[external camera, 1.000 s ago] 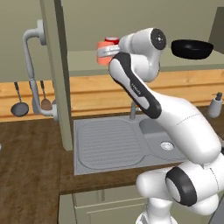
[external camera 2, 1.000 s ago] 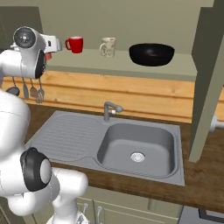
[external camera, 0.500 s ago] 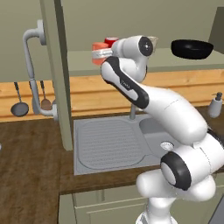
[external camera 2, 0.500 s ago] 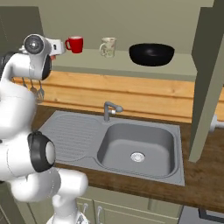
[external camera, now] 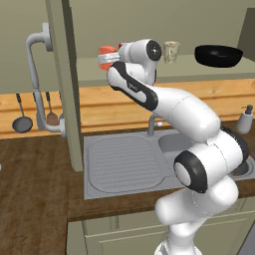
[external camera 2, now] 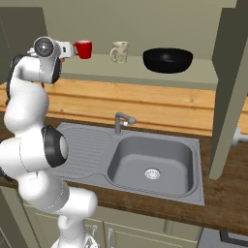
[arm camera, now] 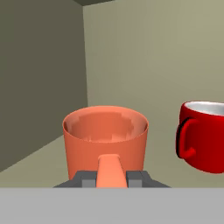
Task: Gather all objects into one cabinet and sort the glasses and bowls to opposite sides.
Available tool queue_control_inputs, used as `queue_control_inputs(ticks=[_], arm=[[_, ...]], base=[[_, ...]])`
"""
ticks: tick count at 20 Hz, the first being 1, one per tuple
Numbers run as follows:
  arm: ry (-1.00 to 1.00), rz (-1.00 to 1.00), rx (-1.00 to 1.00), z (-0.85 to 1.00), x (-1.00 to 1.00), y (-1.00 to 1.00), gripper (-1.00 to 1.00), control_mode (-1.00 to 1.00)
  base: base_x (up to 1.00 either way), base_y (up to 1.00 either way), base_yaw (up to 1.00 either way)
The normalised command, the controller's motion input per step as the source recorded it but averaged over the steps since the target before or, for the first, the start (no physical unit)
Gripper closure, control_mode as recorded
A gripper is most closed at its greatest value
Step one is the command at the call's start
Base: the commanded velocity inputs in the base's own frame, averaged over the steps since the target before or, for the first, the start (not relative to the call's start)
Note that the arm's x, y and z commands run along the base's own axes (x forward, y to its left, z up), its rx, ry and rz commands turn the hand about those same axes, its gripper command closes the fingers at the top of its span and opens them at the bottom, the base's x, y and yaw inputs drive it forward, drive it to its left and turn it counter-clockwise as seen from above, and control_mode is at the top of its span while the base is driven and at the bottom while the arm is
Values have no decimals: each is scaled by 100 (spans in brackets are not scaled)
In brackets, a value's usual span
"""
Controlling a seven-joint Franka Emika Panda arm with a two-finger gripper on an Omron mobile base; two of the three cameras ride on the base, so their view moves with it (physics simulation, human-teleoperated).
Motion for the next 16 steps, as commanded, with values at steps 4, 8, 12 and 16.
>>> queue_control_inputs(ticks=[4,8,12,16], arm=[[0,0,0,0,40,15,100,-100],[0,0,0,0,47,15,100,-100],[0,0,0,0,39,11,100,-100],[0,0,0,0,29,7,100,-100]], base=[[0,0,0],[0,0,0],[0,0,0],[0,0,0]])
